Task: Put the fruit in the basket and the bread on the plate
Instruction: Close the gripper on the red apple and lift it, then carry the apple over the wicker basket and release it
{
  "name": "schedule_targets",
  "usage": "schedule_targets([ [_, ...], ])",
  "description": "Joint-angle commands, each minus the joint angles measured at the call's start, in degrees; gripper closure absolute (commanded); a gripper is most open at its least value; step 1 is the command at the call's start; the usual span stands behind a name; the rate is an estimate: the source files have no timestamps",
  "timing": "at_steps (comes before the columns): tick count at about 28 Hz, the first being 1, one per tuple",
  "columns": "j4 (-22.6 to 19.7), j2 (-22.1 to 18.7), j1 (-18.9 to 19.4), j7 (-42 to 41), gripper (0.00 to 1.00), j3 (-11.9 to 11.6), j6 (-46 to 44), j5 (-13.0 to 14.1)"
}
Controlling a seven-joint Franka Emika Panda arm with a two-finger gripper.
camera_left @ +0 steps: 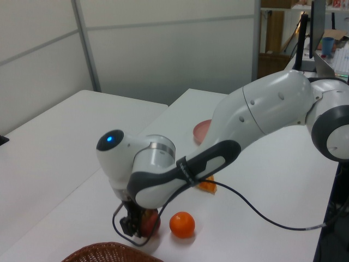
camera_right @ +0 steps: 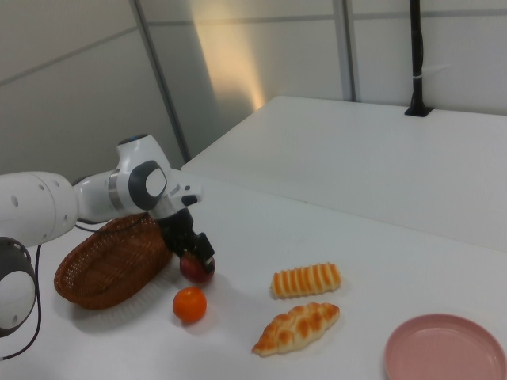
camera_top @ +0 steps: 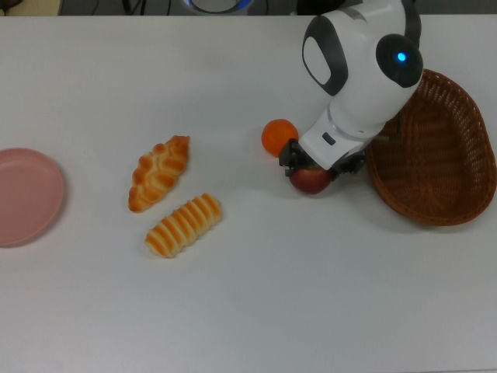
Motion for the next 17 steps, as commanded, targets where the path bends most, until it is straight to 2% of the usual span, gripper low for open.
schedule_targets([
  [1,1.8,-2.9,-0.4,0.9,1.00,-0.7,0.1,2.6],
  [3,2.6,-4.5,-0.3,0.9,1.00,-0.3,-0.1,3.5],
  [7,2.7,-5.7,0.3,1.9,1.00,0.1,-2.5,3.2],
  [12,5.5,-5.9,3.7,4.4,1.00,1.6,-6.1,3.1],
  [17,5.5,-5.9,7.0,5.8,1.00,4.9,-7.6,2.6],
])
